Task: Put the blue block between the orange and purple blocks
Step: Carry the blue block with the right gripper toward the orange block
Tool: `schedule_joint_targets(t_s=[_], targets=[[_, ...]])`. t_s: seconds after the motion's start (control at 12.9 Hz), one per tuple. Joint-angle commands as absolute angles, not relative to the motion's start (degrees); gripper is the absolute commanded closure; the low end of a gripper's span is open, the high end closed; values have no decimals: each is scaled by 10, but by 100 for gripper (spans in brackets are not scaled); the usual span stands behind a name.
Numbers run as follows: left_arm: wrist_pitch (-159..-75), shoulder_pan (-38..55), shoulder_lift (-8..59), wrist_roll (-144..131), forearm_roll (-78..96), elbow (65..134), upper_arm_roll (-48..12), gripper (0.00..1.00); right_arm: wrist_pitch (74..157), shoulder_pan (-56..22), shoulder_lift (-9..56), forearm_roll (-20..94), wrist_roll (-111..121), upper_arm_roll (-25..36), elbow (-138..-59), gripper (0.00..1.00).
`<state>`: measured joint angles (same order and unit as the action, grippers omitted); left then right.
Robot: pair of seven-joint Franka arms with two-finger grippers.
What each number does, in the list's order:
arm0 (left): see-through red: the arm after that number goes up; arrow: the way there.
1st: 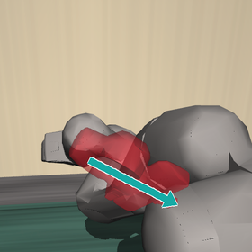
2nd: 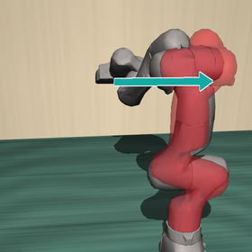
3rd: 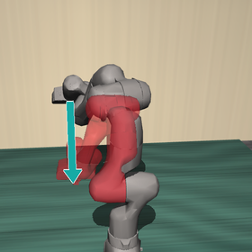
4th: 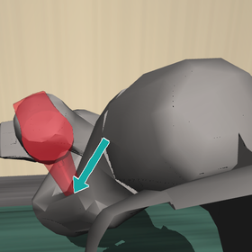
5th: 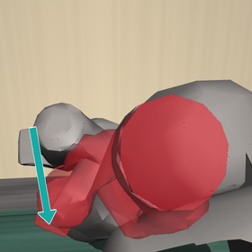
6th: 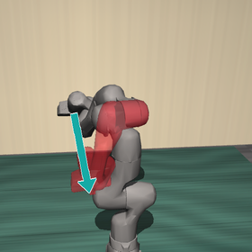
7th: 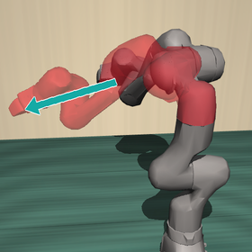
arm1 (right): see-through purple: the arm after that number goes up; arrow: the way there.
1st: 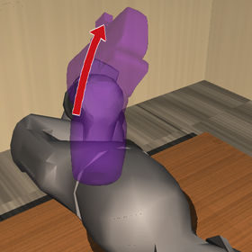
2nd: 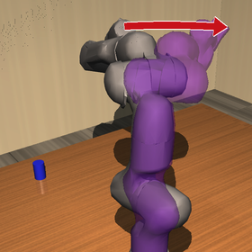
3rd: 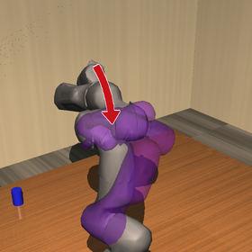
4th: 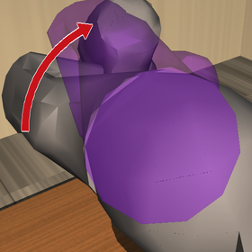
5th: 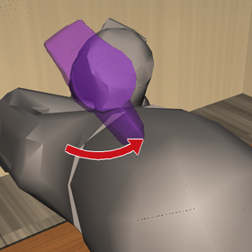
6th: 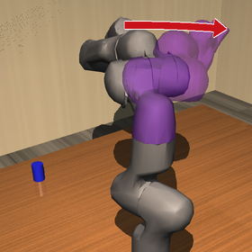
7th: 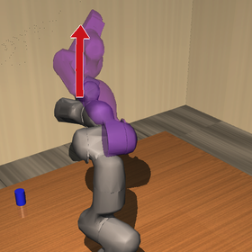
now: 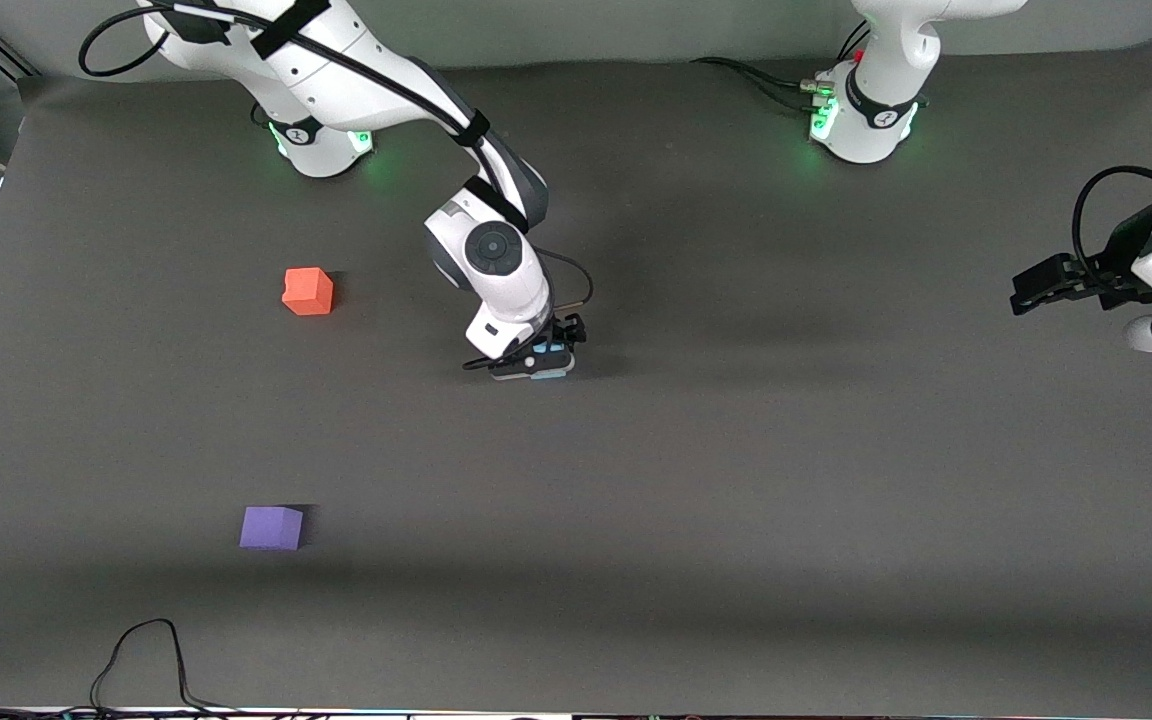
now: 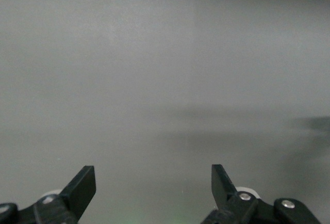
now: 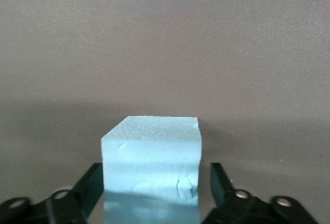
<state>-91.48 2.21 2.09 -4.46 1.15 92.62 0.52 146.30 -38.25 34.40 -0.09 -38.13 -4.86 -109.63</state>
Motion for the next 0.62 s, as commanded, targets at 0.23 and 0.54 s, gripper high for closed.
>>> schedule_joint_targets(t_s=[0.23,0.54], targets=[[-904,27,17,-1,4,926,10,0,1448,-378,331,-12,-390,-39,-1077,87],[-904,31,17,1,-6,925,10,0,1164,-371,259,-11,-384,-27,-932,86]])
